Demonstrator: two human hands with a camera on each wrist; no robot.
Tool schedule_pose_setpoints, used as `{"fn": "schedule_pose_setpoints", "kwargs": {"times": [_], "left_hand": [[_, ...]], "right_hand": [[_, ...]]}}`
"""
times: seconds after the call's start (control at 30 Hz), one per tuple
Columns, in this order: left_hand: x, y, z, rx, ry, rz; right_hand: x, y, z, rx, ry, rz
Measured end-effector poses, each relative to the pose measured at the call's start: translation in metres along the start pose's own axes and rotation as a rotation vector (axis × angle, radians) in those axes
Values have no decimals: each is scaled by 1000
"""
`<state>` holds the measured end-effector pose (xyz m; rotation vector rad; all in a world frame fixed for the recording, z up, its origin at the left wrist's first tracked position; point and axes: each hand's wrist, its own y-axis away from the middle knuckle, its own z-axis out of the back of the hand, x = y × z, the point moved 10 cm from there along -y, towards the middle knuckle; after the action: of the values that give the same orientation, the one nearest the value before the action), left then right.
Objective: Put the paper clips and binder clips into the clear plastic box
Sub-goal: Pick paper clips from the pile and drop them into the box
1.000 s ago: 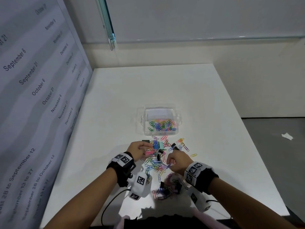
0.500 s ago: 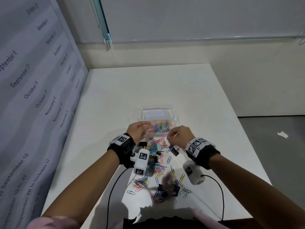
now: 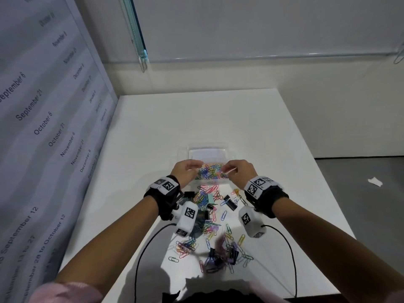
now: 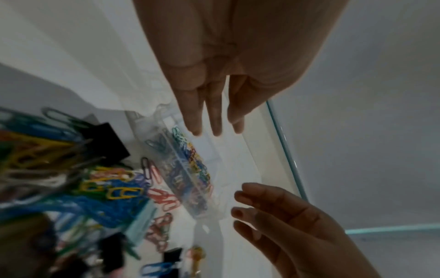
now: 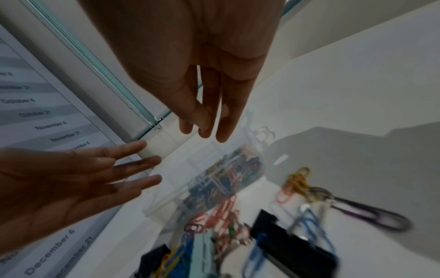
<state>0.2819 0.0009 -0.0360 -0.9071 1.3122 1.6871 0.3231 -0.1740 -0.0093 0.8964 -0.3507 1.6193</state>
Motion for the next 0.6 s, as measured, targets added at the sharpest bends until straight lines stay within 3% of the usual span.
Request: {"fn": "schedule_pose_setpoints", "kwargs": {"times": [0.1,0.2,0.37,0.43,0.5,0.6], "left_hand": [[13,17,-7,94,-88,8],[28,38,-13,184,-412,-47],[87,84,-28,540,-839,33],[103,98,-29,619,-1033,7],[113,103,-31,627,-1115,-52],[117,101,-34,538,-1019,-104]], "right_hand": [[-20,13,-5,41,42,-17],[-47,25,-11,105,143,-14],[-93,44,-23,237,369,-51],[-103,53,-35,306,408,-52],[-102,62,-47,348,396,-28],[-95,70,-63,372,362,13]]}}
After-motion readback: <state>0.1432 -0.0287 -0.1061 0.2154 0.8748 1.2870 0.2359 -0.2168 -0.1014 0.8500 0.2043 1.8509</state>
